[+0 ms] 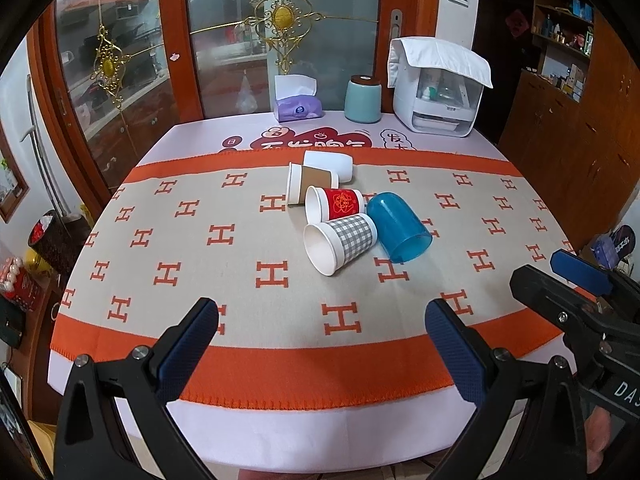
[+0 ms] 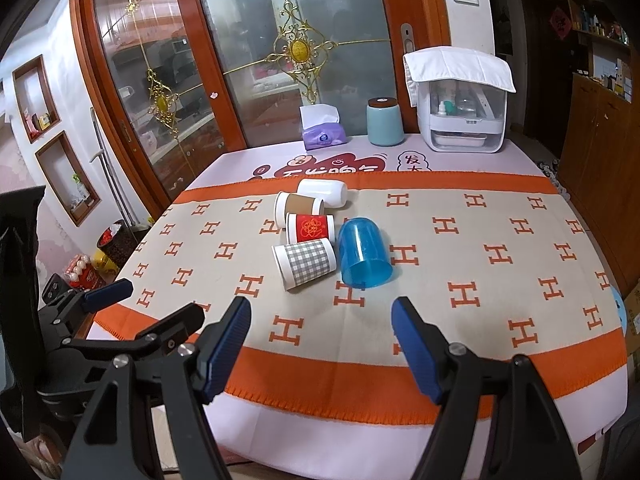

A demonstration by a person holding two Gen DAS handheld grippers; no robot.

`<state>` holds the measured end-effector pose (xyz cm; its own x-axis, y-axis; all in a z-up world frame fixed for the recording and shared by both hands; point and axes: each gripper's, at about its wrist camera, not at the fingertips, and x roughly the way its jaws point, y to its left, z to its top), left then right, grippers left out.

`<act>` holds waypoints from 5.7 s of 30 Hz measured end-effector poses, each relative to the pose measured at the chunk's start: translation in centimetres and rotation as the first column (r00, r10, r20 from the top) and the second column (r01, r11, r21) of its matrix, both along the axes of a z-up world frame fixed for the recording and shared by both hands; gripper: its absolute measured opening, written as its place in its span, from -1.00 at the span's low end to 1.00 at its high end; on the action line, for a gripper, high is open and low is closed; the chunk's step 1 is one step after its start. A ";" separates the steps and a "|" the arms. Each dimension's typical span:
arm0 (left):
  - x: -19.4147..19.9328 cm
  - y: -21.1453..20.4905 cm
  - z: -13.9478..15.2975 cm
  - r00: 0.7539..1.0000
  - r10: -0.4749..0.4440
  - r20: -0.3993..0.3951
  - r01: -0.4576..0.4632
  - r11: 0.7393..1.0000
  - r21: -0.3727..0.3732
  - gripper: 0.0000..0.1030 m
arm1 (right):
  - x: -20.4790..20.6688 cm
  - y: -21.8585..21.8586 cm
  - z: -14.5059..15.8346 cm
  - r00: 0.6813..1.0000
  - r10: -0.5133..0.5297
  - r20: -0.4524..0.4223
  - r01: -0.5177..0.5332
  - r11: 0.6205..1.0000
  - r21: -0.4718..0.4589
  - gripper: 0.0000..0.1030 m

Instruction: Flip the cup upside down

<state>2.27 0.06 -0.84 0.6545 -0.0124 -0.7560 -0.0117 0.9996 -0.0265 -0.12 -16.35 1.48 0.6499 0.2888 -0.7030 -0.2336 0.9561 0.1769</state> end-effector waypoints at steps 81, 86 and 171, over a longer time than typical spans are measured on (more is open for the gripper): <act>21.4 -9.0 -12.9 0.728 -0.419 -0.543 0.636 0.708 0.307 0.22 | 14.1 -6.3 -14.7 0.934 -0.095 -0.344 0.155 0.976 0.150 0.42; 19.4 -8.2 -9.6 0.774 -0.371 -0.513 0.552 0.793 0.259 0.22 | 12.8 -6.8 -13.8 0.939 -0.103 -0.329 0.166 0.971 0.170 0.42; 4.2 5.5 -12.8 0.944 -0.022 -0.329 -0.036 0.985 -0.172 0.89 | 10.4 2.7 -17.5 0.675 0.193 -0.712 0.045 0.953 0.301 0.42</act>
<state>6.52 5.61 -13.64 0.3710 -0.1583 -0.9151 -0.0560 0.9798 -0.1922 10.24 -13.70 -15.98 -0.0656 0.5660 -0.8218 0.0158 0.8241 0.5663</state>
